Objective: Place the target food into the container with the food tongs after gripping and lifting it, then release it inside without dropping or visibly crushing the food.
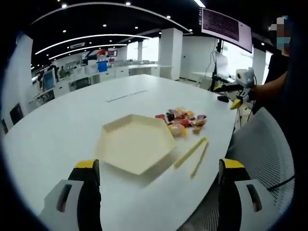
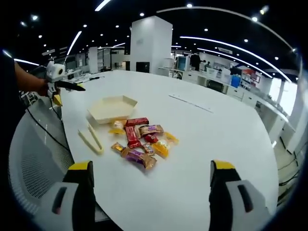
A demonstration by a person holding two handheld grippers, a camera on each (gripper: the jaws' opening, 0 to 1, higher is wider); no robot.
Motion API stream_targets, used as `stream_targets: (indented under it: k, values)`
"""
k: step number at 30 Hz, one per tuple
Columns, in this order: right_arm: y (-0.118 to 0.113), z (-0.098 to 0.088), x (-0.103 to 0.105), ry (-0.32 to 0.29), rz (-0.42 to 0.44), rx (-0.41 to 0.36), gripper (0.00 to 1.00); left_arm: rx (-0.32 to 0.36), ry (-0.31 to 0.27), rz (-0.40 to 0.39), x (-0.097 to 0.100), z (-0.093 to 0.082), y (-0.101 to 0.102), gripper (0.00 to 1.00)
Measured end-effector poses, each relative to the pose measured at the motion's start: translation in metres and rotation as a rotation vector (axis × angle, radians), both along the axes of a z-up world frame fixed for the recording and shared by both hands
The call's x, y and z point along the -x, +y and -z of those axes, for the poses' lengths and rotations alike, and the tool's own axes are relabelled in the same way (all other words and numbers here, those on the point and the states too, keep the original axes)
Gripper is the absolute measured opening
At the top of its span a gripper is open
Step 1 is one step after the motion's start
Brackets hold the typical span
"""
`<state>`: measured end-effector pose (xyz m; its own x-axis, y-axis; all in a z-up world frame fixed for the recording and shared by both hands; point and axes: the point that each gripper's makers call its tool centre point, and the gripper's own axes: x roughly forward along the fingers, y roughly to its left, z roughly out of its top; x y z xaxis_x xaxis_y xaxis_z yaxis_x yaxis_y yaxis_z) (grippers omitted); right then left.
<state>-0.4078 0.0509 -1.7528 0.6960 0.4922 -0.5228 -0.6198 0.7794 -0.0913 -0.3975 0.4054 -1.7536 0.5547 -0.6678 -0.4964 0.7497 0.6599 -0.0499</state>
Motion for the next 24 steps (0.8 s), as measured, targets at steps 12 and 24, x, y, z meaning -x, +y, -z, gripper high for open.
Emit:
stream_targets:
  k: [12, 24]
  values:
    - [0.002, -0.002, 0.009, -0.006, 0.006, 0.0, 0.99, 0.009, -0.008, 0.026, -0.005, -0.008, -0.01, 0.99]
    - [0.012, 0.0, 0.014, -0.005, 0.009, -0.027, 0.99, -0.106, 0.07, 0.23, 0.025, 0.029, -0.051, 0.86]
